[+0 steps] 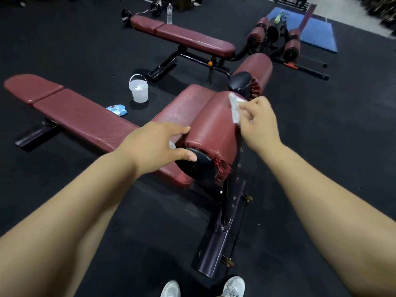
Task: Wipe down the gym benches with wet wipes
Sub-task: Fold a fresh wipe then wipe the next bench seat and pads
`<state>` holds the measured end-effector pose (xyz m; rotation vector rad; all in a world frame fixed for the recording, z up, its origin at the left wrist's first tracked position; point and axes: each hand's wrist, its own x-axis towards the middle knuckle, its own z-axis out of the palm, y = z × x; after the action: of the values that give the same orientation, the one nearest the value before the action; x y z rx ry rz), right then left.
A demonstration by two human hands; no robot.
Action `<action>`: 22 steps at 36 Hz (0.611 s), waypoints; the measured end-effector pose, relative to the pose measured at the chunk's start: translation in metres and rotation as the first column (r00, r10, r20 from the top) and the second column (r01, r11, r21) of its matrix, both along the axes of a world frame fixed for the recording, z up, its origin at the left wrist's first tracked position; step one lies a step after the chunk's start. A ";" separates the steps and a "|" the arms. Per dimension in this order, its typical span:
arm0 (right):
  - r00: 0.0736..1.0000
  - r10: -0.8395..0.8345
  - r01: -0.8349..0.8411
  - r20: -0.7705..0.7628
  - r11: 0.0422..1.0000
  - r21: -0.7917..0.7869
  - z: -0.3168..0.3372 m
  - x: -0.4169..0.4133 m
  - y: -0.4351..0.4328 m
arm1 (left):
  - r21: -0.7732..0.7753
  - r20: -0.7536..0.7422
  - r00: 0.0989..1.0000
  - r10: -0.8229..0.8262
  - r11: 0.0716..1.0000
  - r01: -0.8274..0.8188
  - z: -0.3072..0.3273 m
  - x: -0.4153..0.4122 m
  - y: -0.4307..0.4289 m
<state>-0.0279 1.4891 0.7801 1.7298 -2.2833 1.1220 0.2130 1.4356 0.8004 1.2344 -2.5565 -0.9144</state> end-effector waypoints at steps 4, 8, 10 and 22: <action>0.969 0.247 -0.246 -0.003 0.967 -0.058 -0.001 0.036 0.034 | 0.033 0.023 1.000 0.014 0.999 -0.015 -0.007 0.006 -0.003; 0.958 0.282 -0.284 -0.054 0.959 -0.016 0.002 0.033 0.047 | 0.030 0.016 1.000 0.020 0.999 -0.021 -0.006 0.006 0.001; 0.963 0.242 -0.238 -0.118 0.970 0.047 0.006 0.021 0.042 | 0.004 0.045 0.999 0.020 1.000 -0.021 -0.003 0.006 0.003; 0.938 -0.015 0.194 -0.346 0.849 0.492 0.058 -0.020 0.010 | -0.206 0.225 0.968 0.111 0.976 -0.064 0.022 0.023 0.026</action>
<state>-0.0480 1.4987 0.8383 1.7360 -2.5579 0.1536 0.2359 1.4615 0.8226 1.4580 -2.6629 -0.5065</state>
